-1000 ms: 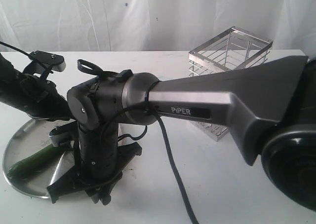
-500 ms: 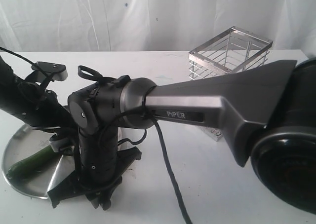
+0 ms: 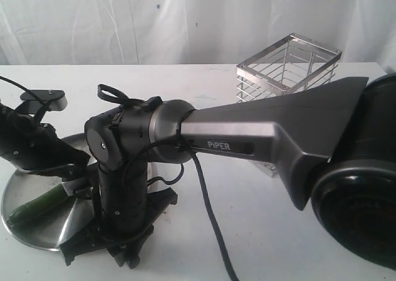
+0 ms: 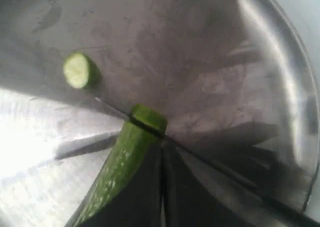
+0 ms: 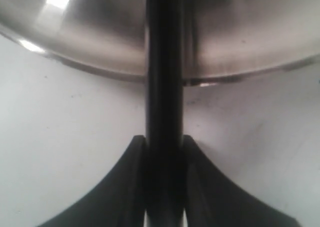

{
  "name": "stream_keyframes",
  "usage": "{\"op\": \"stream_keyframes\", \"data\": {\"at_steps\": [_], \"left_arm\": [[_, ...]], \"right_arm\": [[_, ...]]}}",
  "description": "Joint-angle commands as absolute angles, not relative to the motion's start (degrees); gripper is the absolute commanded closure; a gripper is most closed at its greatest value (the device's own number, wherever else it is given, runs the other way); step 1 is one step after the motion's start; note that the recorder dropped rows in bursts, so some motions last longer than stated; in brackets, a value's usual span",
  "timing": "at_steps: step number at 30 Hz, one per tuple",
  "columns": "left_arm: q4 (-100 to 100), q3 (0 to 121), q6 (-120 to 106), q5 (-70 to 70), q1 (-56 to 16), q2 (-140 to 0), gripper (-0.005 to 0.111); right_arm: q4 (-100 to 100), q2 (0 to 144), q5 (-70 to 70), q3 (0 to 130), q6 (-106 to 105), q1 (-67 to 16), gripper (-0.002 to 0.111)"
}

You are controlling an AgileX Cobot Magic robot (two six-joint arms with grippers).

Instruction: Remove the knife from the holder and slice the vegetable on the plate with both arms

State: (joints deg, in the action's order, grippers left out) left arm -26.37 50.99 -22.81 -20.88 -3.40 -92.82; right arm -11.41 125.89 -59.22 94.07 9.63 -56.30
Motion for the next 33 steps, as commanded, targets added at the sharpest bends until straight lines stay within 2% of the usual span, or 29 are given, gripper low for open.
{"op": "stream_keyframes", "data": {"at_steps": [1,15,22,26,30,33], "left_arm": [[-28.83,52.65,-26.17,-27.43,0.28,-91.48,0.107],[-33.1,52.72,-28.05,-28.69,1.22,-91.47,0.107],[-44.16,50.1,-27.45,-29.06,6.65,-93.56,0.107],[-52.43,47.89,-34.68,-31.6,8.99,-93.56,0.107],[-64.23,45.36,-43.19,-31.71,9.25,-93.56,0.107],[-64.53,44.13,-43.77,-29.92,9.25,-93.56,0.107]], "right_arm": [[-10.9,124.71,-57.28,94.76,8.76,-55.95,0.108],[-10.71,124.49,-56.43,98.13,7.66,-55.95,0.108],[-10.81,124.49,-57.2,98.13,7.66,-55.95,0.108],[-10.81,124.49,-57.39,98.13,7.66,-55.95,0.108],[-10.92,124.49,-57.22,98.13,7.66,-55.95,0.108],[-10.92,124.49,-57.22,98.13,7.66,-55.95,0.108]]}}
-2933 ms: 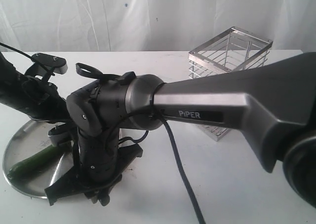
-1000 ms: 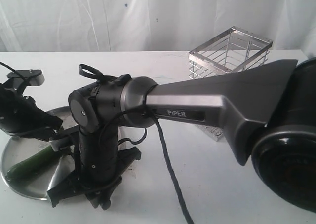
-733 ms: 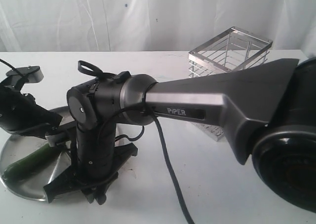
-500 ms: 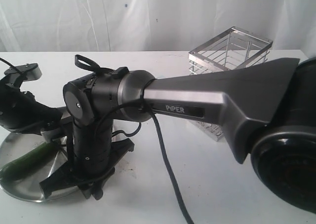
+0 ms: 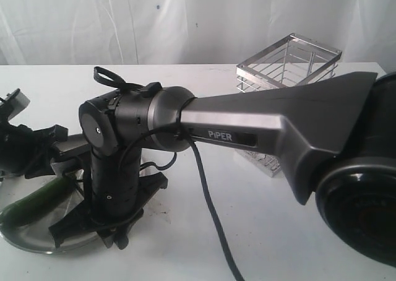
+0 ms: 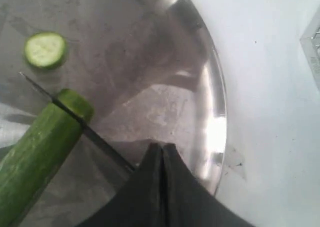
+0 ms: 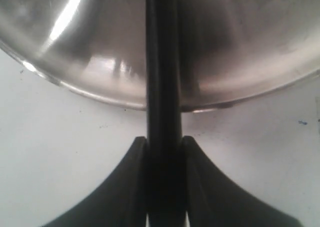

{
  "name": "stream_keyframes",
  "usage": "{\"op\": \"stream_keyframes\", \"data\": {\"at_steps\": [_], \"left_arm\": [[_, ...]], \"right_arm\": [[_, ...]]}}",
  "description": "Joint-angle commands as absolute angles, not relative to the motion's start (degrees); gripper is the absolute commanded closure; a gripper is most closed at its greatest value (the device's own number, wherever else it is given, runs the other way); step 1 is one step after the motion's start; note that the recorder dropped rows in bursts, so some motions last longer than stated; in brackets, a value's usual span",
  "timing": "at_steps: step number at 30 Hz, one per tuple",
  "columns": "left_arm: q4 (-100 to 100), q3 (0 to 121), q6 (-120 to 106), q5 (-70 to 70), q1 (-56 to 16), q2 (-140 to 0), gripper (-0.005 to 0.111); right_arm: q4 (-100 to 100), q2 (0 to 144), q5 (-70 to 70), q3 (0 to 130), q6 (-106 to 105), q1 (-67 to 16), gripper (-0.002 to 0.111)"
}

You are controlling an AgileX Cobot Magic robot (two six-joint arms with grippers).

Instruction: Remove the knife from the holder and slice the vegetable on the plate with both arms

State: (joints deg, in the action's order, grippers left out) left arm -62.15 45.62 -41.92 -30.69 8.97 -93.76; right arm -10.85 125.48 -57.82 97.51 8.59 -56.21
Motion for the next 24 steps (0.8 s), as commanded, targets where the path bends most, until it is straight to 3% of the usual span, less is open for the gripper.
{"op": "stream_keyframes", "data": {"at_steps": [1,24], "left_arm": [[-64.53,43.6,-43.77,-29.02,9.25,-93.56,0.107],[-71.51,41.67,-51.46,-24.57,7.33,-100.67,0.107]], "right_arm": [[-10.92,124.49,-57.22,98.13,7.66,-55.95,0.108],[-10.9,124.49,-56.52,98.22,7.66,-55.95,0.108]]}}
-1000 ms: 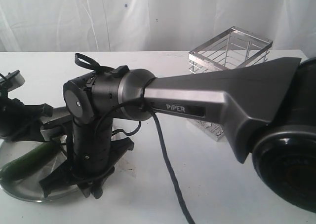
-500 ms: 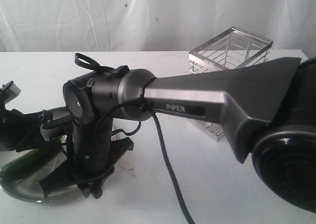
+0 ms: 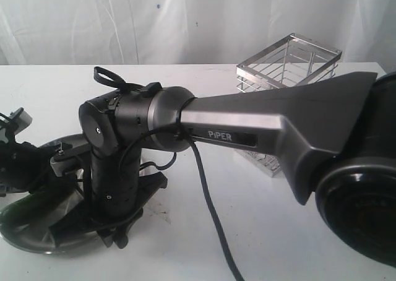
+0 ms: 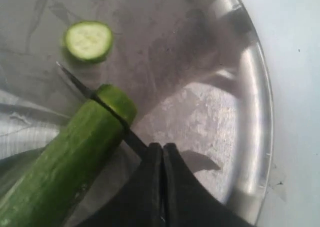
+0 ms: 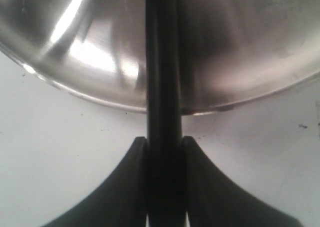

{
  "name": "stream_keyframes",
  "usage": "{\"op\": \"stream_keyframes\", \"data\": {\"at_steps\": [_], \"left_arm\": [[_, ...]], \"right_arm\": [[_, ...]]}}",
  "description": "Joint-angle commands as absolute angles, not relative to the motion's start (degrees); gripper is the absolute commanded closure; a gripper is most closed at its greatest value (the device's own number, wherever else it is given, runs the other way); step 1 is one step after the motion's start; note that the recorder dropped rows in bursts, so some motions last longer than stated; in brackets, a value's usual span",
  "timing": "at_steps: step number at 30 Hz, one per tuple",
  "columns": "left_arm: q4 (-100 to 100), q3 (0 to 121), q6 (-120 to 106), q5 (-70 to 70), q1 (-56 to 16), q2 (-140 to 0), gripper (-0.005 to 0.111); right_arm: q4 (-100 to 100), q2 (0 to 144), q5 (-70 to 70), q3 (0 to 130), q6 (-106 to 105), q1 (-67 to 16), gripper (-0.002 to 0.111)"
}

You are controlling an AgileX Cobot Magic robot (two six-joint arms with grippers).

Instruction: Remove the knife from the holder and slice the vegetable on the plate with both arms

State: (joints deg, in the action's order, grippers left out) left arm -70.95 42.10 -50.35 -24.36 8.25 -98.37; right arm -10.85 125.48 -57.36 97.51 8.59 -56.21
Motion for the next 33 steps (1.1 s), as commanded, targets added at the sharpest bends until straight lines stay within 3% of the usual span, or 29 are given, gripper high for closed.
{"op": "stream_keyframes", "data": {"at_steps": [1,17,33], "left_arm": [[-71.65,41.67,-51.46,-24.59,7.33,-101.17,0.107],[-74.6,44.74,-54.91,-27.87,7.33,-95.63,0.107],[-70.76,44.82,-53.78,-28.6,7.33,-100.54,0.107]], "right_arm": [[-10.9,124.49,-56.52,98.22,7.66,-55.95,0.108],[-10.9,124.49,-56.52,98.22,7.66,-55.95,0.108],[-10.9,124.49,-56.37,98.22,7.66,-55.95,0.108]]}}
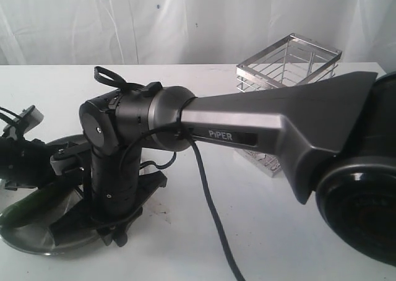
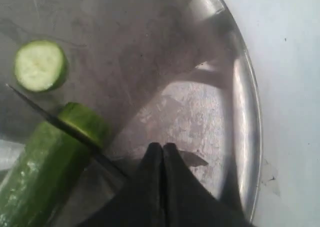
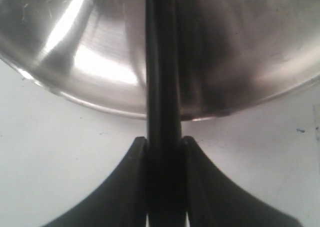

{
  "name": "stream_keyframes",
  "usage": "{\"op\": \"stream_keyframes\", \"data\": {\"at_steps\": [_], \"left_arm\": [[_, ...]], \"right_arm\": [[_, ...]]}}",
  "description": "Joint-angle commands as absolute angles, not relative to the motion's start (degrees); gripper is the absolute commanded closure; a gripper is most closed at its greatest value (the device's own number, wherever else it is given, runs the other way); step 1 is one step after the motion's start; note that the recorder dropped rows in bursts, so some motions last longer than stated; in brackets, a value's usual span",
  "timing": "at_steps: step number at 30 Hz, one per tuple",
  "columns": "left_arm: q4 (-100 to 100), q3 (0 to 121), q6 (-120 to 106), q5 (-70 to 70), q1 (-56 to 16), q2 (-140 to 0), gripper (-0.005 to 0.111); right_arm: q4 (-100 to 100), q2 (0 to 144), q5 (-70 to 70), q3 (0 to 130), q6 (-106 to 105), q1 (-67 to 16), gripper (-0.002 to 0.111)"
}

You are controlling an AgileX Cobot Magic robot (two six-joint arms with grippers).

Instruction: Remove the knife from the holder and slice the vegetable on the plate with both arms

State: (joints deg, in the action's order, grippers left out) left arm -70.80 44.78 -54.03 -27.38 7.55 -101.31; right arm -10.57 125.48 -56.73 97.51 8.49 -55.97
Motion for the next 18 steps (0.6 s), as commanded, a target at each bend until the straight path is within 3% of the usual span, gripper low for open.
{"op": "stream_keyframes", "data": {"at_steps": [1,18], "left_arm": [[-71.07,44.82,-53.78,-28.76,7.33,-99.7,0.107],[-56.31,44.72,-44.9,-26.65,7.33,-87.32,0.107]], "right_arm": [[-10.9,124.49,-56.37,98.22,7.66,-55.95,0.108],[-10.26,124.49,-65.55,98.69,6.15,-55.95,0.108]]}}
